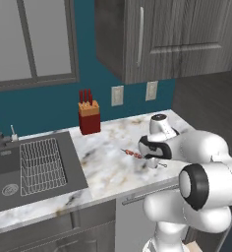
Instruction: Store the kebab skewer in the freezer for long-term storage. Close the freezer door after placing the cooked food.
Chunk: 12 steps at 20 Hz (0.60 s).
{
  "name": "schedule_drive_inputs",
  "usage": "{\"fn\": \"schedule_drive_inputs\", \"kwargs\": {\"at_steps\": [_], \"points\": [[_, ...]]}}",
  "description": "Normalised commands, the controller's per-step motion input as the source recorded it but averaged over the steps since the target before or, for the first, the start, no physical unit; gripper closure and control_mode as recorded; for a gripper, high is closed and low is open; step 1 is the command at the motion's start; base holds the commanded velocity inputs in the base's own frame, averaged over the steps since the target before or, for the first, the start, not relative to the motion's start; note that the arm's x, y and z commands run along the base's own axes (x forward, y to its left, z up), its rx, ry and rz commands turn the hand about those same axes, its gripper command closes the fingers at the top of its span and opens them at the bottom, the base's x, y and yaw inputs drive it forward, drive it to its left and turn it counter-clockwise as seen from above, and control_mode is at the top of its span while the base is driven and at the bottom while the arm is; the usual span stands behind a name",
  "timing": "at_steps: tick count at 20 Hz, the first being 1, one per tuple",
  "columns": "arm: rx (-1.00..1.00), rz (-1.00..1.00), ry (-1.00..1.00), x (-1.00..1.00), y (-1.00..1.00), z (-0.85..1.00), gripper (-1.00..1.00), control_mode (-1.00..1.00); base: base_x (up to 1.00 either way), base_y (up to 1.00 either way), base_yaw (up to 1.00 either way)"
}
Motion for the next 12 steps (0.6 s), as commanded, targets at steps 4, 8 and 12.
{"fn": "schedule_drive_inputs", "kwargs": {"at_steps": [4,8,12], "points": [[0.01,0.02,0.00,0.25,0.00,-0.15,-1.00,-1.00,0.00,0.00,0.00],[0.01,0.01,0.00,0.22,0.00,-0.23,-1.00,-1.00,0.00,0.00,0.00],[0.02,0.01,0.00,0.17,0.00,-0.21,-1.00,-1.00,0.00,0.00,0.00]]}}
